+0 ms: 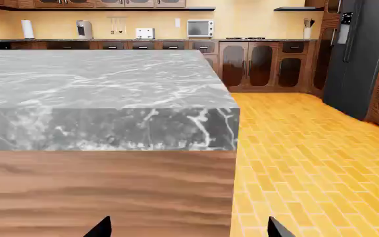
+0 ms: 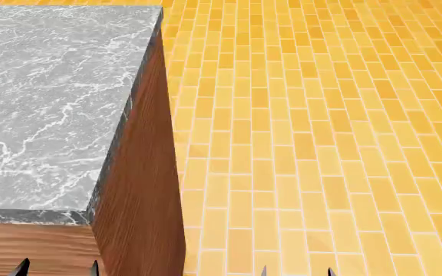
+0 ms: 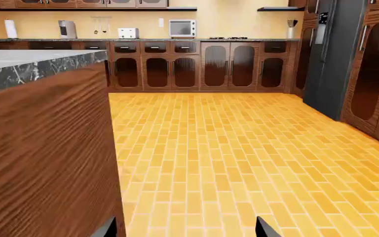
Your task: Place the cup inside the bowl on the dining table and move the bowl to any counter.
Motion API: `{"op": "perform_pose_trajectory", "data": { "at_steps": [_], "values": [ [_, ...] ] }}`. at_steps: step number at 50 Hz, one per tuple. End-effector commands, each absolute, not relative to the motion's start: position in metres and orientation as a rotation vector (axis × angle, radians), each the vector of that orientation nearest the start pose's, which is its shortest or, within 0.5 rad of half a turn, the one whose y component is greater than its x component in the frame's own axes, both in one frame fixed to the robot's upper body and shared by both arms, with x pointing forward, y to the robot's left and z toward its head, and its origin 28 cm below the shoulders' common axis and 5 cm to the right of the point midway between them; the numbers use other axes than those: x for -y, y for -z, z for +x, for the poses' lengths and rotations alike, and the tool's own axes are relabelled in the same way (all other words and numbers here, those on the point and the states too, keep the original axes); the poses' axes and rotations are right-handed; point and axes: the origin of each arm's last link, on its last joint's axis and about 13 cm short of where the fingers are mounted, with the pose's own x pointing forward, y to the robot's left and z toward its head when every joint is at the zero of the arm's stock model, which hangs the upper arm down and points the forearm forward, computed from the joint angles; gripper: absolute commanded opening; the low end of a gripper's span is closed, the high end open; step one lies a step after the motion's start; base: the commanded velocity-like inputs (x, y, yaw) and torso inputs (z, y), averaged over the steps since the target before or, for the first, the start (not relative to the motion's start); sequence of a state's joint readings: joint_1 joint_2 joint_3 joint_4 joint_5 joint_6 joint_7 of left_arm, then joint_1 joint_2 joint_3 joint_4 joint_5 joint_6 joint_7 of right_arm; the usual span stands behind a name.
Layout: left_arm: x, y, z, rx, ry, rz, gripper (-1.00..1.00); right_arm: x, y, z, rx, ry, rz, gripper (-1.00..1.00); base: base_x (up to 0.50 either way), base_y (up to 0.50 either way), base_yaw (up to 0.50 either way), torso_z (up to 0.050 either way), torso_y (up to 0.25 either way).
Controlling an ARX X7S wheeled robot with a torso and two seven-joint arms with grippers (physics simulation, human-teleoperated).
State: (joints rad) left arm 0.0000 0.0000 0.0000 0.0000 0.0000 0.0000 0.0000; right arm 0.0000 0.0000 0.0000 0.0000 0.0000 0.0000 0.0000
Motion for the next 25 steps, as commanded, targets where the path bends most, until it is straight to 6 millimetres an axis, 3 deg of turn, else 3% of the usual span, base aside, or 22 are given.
{"op": "perform_pose_trajectory", "data": {
  "at_steps": [1,16,25],
  "values": [
    [-0.2053,-0.0133,0.21,0.001,0.008,0.001,1.0,0.0965,-0.013,0.2094,0.004,0.01,0.0,1.0,0.0,0.0,0.0,0.0,0.0],
    [-0.2087,-0.0123,0.2055,0.004,0.017,0.031,1.0,0.0956,-0.0152,0.2103,0.008,0.011,-0.011,1.0,-0.01,0.0,0.0,0.0,0.0],
    [-0.2059,-0.0123,0.2061,0.004,0.014,0.039,1.0,0.0961,-0.0158,0.2086,0.02,0.011,-0.017,1.0,-0.48,0.0,0.0,0.0,0.0]
  ]
}}
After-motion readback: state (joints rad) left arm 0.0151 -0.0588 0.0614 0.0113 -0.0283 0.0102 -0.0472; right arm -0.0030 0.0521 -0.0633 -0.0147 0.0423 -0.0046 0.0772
